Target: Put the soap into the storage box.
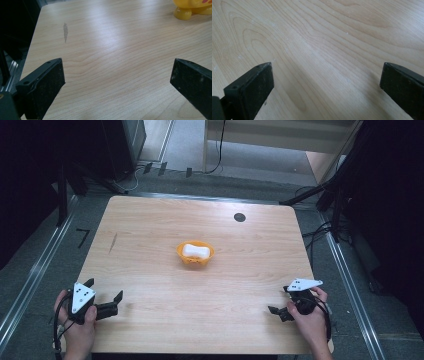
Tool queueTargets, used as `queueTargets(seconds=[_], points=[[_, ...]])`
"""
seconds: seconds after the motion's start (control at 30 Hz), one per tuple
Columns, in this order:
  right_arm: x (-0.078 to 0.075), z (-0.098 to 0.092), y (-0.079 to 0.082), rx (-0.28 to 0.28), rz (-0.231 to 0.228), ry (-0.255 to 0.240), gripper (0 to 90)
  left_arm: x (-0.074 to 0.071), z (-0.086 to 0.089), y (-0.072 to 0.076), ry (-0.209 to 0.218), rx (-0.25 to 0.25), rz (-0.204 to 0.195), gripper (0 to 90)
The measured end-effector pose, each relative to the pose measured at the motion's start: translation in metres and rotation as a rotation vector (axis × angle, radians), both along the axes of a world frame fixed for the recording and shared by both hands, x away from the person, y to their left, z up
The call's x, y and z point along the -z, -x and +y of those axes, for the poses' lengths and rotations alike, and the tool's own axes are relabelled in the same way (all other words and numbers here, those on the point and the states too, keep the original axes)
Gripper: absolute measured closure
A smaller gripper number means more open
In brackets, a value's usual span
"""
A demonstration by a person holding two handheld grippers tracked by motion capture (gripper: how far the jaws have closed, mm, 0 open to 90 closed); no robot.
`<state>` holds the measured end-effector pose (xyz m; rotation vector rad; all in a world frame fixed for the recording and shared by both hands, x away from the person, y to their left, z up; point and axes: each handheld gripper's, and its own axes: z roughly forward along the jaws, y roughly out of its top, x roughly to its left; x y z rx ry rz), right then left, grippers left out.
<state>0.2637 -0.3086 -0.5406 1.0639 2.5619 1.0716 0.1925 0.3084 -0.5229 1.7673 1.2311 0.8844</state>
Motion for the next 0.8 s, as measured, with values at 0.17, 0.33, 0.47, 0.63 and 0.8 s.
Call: queueTargets(seconds=[0.17, 0.33, 0.47, 0.63, 0.8], points=[[0.001, -0.011, 0.011, 0.036, -0.005, -0.04, 0.0, 0.0, 0.001, 0.0, 0.003, 0.0, 0.001, 0.0], [0.004, -0.025, 0.022, 0.074, -0.015, -0.062, 0.0, 0.0, 0.001, 0.0, 0.012, 0.0, 0.001, 0.0], [0.006, -0.037, 0.033, 0.126, -0.035, -0.079, 0.0, 0.0, 0.003, 0.0, 0.022, 0.003, 0.001, 0.0], [0.011, -0.047, 0.046, 0.182, -0.035, -0.103, 0.0, 0.0, 0.003, 0.0, 0.018, 0.001, 0.005, 0.0], [0.013, -0.048, 0.046, 0.221, -0.037, -0.109, 0.0, 0.0, 0.001, -0.001, 0.017, -0.004, 0.013, 0.0]])
